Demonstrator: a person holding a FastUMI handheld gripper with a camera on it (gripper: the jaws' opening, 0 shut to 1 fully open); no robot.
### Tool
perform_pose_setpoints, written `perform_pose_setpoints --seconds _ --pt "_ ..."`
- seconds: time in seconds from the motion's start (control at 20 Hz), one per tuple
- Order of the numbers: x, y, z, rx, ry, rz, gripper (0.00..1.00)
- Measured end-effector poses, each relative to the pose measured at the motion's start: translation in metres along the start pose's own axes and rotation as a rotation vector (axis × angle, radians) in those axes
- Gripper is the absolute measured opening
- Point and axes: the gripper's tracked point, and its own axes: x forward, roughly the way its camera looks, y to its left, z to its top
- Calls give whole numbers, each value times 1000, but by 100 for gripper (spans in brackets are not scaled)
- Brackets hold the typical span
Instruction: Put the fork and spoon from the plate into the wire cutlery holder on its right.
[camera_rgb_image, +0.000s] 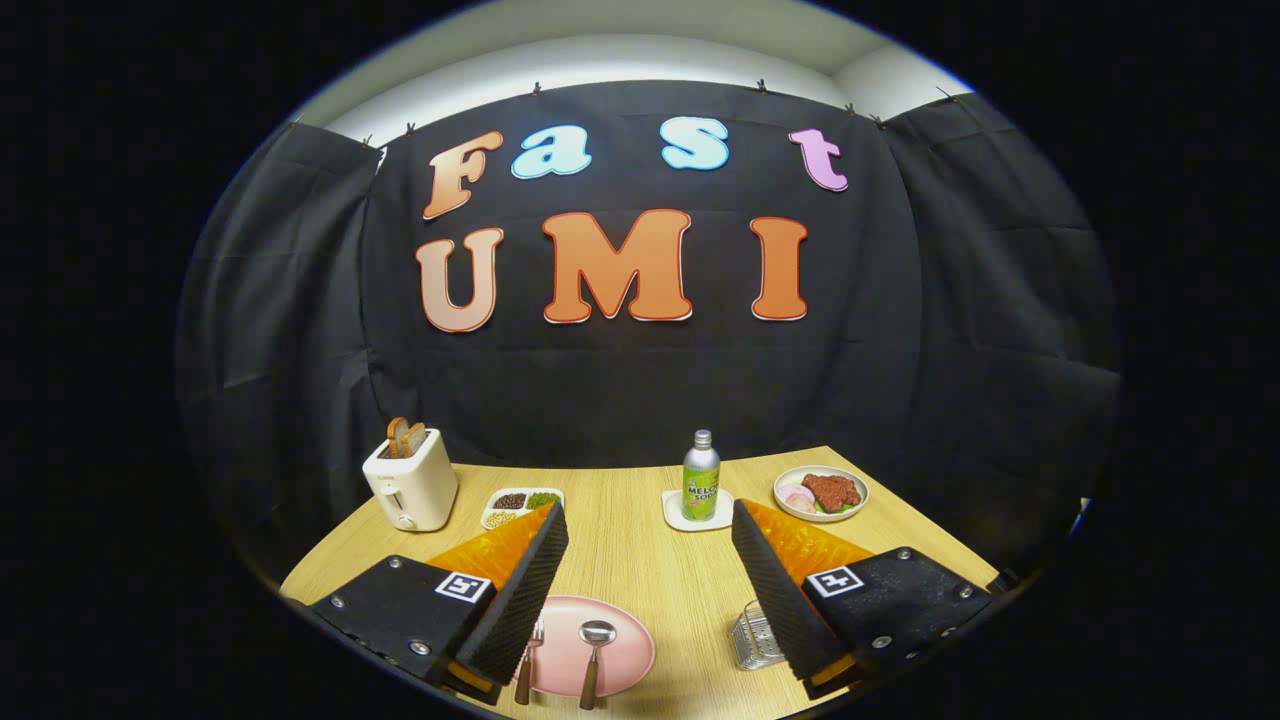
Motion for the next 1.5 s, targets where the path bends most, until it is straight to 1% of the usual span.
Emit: perform_pose_setpoints --seconds 0.55,1.5 --pt "-7 20 -4 -2 11 51 99" --pt "-3 28 -1 -28 15 60 99"
